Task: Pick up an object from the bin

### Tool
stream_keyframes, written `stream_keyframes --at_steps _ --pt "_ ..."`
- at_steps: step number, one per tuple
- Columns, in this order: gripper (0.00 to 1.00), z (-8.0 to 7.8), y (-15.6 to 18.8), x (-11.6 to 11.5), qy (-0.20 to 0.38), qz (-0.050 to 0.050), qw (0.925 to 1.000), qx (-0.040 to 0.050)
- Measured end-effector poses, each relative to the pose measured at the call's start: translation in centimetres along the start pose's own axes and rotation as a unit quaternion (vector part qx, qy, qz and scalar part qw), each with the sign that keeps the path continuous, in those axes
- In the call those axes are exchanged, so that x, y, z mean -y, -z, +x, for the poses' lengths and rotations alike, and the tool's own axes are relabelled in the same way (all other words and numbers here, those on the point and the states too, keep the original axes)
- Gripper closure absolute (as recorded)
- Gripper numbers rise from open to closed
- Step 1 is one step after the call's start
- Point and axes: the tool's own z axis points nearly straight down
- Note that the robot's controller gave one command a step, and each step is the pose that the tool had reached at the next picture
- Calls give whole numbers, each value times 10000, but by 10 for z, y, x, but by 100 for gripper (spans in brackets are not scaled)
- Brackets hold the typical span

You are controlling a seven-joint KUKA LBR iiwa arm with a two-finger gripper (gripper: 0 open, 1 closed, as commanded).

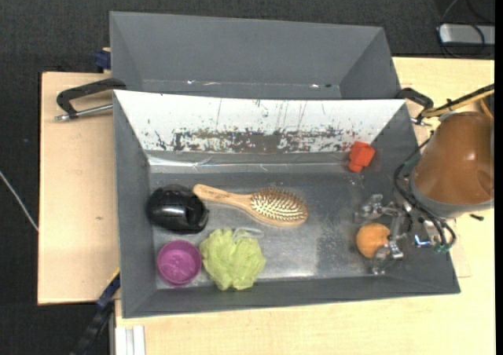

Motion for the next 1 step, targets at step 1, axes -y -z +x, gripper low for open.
stream_keyframes --at_steps 1 --pt "100 -2 2 -7 557 19 9984 6"
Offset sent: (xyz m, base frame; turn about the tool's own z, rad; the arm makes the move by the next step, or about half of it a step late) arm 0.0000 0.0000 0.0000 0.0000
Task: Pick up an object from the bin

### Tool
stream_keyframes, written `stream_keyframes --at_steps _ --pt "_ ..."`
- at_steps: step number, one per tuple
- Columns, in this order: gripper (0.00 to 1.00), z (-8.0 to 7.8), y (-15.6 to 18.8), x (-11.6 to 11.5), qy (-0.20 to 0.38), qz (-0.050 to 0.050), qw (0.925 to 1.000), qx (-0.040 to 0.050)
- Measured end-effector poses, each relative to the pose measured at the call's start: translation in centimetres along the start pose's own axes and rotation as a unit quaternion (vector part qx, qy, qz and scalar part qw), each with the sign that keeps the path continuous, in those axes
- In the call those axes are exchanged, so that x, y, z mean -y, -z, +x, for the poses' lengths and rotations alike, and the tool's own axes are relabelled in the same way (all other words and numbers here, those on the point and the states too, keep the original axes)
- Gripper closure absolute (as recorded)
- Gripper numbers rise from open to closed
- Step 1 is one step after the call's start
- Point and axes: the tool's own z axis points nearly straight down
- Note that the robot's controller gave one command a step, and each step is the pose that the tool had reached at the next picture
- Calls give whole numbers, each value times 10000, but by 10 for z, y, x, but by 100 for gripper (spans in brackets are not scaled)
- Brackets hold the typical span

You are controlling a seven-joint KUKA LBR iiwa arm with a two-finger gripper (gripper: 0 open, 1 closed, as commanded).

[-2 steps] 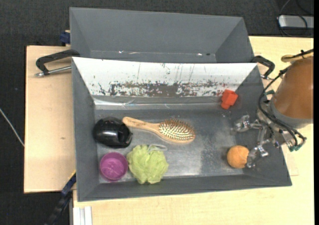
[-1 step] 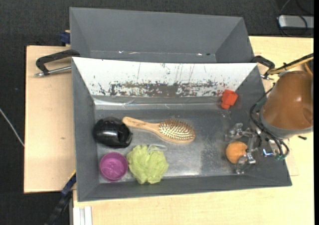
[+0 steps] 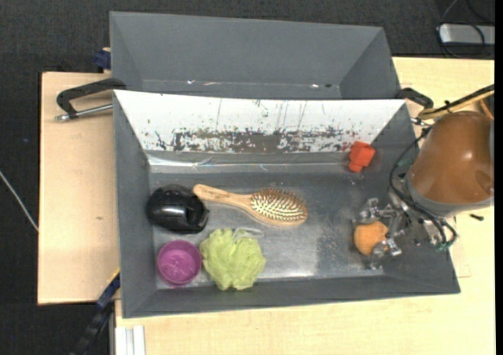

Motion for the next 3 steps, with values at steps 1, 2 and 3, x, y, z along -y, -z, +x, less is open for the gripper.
stream_keyframes --at_steps 1,2,3 --pt "100 0 0 0 -1 0 10000 0" --pt "100 0 1 0 -2 1 10000 3" --pt "100 1 6 -1 -1 -16 10000 -17"
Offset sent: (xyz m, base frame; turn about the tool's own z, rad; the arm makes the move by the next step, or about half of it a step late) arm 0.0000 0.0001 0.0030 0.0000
